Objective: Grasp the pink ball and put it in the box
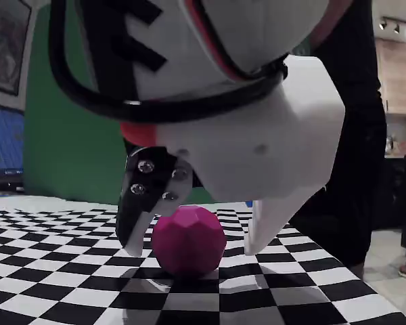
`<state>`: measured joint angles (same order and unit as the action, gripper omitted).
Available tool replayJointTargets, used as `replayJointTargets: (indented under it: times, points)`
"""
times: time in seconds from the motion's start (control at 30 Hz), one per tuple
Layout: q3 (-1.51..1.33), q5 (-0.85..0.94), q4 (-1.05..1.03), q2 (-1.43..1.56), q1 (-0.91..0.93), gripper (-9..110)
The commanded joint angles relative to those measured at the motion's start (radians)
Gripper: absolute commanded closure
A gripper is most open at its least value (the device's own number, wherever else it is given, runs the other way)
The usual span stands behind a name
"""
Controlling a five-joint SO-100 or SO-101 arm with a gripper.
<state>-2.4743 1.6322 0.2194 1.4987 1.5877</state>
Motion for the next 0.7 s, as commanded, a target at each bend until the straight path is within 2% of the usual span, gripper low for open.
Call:
replayJointTargets:
  times: [0.0,0.67]
  points:
    - [0.002,-0.006,0.015,0.005,0.002,74]
    - [-0.003,-0.008,0.015,-0.003,-0.011,74]
